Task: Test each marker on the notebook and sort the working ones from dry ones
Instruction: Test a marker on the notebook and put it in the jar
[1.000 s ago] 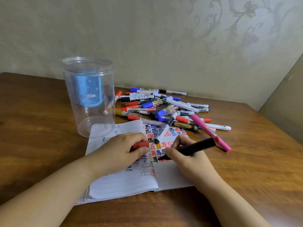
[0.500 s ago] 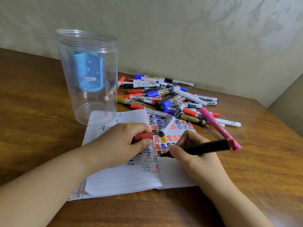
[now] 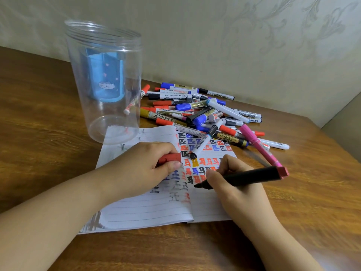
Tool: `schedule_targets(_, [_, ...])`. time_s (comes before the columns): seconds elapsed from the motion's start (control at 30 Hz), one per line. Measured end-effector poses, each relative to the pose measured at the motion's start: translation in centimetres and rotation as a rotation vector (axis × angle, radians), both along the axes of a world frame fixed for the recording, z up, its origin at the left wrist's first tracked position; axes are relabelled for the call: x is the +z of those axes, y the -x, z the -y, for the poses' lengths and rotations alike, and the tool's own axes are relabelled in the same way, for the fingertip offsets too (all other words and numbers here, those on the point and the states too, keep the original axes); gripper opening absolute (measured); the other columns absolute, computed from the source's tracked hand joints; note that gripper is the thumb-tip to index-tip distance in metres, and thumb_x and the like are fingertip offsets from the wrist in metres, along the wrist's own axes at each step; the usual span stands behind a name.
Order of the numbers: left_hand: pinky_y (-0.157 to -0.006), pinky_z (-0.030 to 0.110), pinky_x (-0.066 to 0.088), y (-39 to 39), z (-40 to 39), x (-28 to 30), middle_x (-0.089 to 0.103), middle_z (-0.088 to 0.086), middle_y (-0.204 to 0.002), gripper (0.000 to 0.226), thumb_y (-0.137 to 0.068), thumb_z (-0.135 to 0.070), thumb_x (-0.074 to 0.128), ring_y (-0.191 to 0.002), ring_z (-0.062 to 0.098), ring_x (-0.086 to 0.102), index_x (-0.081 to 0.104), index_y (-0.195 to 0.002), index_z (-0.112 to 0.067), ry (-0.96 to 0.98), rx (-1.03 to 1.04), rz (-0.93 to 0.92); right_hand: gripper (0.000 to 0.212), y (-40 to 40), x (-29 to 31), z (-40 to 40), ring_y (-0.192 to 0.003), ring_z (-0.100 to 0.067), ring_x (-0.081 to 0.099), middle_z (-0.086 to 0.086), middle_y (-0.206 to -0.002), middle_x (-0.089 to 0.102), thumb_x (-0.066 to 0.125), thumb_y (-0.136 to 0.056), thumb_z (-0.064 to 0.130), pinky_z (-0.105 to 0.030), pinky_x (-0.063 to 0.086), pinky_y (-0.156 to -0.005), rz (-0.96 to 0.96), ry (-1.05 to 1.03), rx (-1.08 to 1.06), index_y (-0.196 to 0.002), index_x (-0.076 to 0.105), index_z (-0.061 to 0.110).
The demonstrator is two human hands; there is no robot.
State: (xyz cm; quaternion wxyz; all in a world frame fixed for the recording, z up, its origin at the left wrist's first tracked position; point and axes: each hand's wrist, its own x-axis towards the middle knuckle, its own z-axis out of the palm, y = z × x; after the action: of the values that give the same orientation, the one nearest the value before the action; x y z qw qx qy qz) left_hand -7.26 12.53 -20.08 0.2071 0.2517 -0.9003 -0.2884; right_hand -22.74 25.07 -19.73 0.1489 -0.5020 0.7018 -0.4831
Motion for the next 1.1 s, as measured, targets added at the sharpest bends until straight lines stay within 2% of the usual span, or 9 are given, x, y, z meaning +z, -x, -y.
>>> schedule_targets(0.1, [-0.066,0.006,0.038,-0.01,-0.03,0.06,0.056,-0.018,-0.076,0.002,-0.088,-0.039,0.051,-0.085,-0.009,0.049,0.051,-0.087,-0.038,0.005,-0.003,-0.003,0.034,-0.19,0.07,0.01,-0.054,-0.017,0.041,-0.007,-0.054,0.04,0.066,-0.081,0.017,-0.021,0.028,-0.05,0.006,-0.008,0.022,-0.061,0.041,0.006])
schedule_targets(0.2, [-0.066,0.009,0.039,0.01,-0.03,0.03,0.058,-0.016,-0.076,0.002,-0.088,-0.039,0.051,-0.083,-0.006,0.05,0.052,-0.088,-0.036,0.005,-0.007,-0.005,0.034,-0.35,0.1,0.09,-0.052,-0.007,0.039,0.001,-0.053,0.042,0.066,-0.08,0.018,-0.019,0.031,-0.05,0.005,-0.02,0.04,-0.06,0.042,0.006])
schedule_targets(0.37, [-0.065,0.009,0.039,-0.07,0.0,-0.07,0.058,-0.016,-0.078,0.004,-0.089,-0.039,0.051,-0.083,-0.006,0.05,0.053,-0.09,-0.036,0.005,-0.002,-0.002,0.033,-0.42,0.17,0.14,-0.051,-0.007,0.038,-0.012,-0.056,0.044,0.067,-0.081,0.018,-0.019,0.029,-0.049,0.011,-0.022,0.044,-0.061,0.043,0.006])
schedule_targets(0.47, [-0.065,0.013,0.041,-0.04,0.0,-0.06,0.059,-0.014,-0.077,0.002,-0.089,-0.04,0.051,-0.08,-0.002,0.052,0.052,-0.089,-0.038,0.007,-0.003,0.0,0.034,-0.52,0.04,0.25,-0.048,-0.004,0.037,0.003,-0.05,0.042,0.066,-0.082,0.016,-0.016,0.028,-0.047,-0.006,-0.03,0.07,-0.059,0.043,0.008])
schedule_targets(0.77, [-0.066,0.013,0.04,0.03,0.03,-0.06,0.059,-0.013,-0.076,0.002,-0.089,-0.04,0.051,-0.081,-0.004,0.051,0.051,-0.088,-0.038,0.001,-0.002,0.005,0.035,-0.41,0.0,0.22,-0.046,-0.004,0.037,0.007,-0.048,0.041,0.066,-0.082,0.013,-0.015,0.028,-0.047,0.009,-0.03,0.089,-0.055,0.042,0.013])
schedule_targets(0.93, [-0.064,0.011,0.04,-0.01,0.08,-0.1,0.058,-0.014,-0.074,0.003,-0.088,-0.04,0.051,-0.079,-0.005,0.051,0.052,-0.087,-0.038,0.002,0.009,0.004,0.034,-0.22,-0.03,0.06,-0.05,-0.006,0.035,-0.002,-0.052,0.037,0.063,-0.081,0.01,-0.018,0.029,-0.048,0.01,-0.073,0.111,-0.058,0.039,0.008])
schedule_targets(1.03, [-0.064,0.011,0.04,0.03,0.03,-0.02,0.059,-0.014,-0.073,0.006,-0.087,-0.04,0.051,-0.079,-0.004,0.052,0.049,-0.081,-0.041,-0.015,0.007,0.003,0.03,-0.06,-0.11,0.07,-0.053,-0.01,0.045,-0.02,-0.06,0.047,0.064,-0.081,0.012,-0.018,0.031,-0.049,0.035,-0.05,0.068,-0.062,0.041,0.004])
schedule_targets(1.1, [-0.065,0.011,0.041,0.04,0.03,-0.01,0.06,-0.014,-0.073,0.008,-0.087,-0.04,0.051,-0.079,-0.004,0.052,0.049,-0.08,-0.041,-0.016,0.007,0.007,0.031,-0.11,-0.14,0.16,-0.053,-0.015,0.047,-0.02,-0.061,0.049,0.064,-0.081,0.011,-0.017,0.033,-0.049,0.03,-0.03,0.061,-0.061,0.042,0.004])
